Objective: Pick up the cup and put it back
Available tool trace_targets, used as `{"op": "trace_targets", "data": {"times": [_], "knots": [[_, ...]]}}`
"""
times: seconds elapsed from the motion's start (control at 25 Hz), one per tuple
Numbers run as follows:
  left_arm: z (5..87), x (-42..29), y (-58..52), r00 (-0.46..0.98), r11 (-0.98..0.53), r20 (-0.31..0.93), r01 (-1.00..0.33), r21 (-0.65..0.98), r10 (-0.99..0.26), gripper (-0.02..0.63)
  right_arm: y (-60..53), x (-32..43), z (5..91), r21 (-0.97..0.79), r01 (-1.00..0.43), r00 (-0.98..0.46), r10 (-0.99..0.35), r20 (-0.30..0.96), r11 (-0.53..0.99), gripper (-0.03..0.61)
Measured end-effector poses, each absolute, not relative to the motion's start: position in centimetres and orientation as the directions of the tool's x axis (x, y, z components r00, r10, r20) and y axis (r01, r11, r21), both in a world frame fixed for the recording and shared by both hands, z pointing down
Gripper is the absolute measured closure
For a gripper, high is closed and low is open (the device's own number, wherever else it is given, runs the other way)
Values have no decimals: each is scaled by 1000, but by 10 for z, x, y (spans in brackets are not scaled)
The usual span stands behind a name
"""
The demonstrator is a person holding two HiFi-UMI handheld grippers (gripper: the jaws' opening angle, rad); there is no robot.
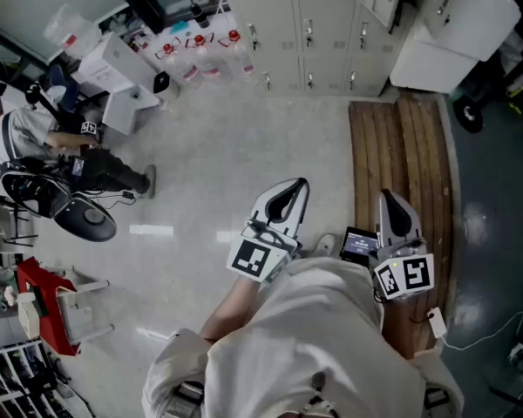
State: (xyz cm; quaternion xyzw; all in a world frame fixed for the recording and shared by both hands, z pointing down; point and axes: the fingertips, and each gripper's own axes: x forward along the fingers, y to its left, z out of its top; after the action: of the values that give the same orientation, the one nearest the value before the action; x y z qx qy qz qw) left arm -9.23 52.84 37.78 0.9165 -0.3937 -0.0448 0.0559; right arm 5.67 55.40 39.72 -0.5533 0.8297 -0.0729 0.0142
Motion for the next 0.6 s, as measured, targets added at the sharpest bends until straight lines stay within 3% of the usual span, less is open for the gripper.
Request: {"op": "trace_targets", "data": {"times": [0.6], "knots": [[387,-103,515,657,-651,-29,-738,178,-753,604,541,44,400,-135,-908,-405,-913,50,396,554]]}}
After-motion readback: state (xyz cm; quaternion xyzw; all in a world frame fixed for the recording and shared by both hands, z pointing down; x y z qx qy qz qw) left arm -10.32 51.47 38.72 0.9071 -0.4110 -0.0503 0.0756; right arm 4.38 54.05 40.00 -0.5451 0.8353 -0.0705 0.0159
